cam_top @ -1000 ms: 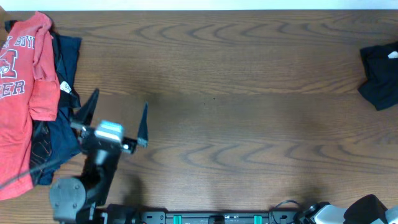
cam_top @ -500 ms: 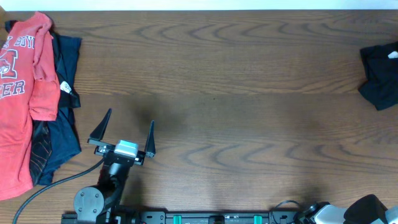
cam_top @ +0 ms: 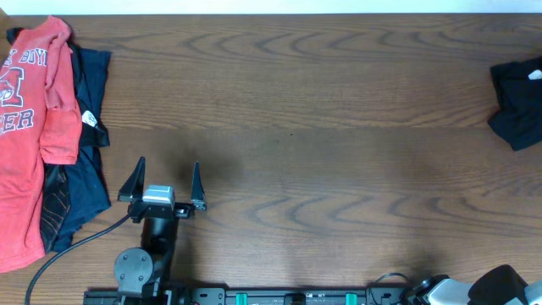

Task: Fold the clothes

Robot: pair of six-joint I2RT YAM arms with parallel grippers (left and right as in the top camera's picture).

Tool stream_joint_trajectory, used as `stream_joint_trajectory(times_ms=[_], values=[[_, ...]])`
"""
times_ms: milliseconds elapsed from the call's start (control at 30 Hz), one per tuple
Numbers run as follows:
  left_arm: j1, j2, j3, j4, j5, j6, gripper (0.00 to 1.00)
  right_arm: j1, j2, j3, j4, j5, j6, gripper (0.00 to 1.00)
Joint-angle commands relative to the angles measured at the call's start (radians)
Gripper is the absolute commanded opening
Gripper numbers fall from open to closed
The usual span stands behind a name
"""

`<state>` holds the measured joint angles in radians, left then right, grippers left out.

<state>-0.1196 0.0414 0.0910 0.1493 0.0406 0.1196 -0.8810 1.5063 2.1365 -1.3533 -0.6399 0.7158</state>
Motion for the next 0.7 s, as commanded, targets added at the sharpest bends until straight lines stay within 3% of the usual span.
stream_joint_trajectory(times_ms=[0, 667], values=[[0.001, -0.019, -0.023, -0.007, -0.034, -0.028, 0.98, -0.002, 0.003, -0.002, -0.002, -0.011, 0.005, 0.99], [0.0, -0.04, -0.087, -0.22, -0.026, -0.08, 0.98, -0.002, 0.003, -0.002, -0.002, -0.011, 0.005, 0.99]])
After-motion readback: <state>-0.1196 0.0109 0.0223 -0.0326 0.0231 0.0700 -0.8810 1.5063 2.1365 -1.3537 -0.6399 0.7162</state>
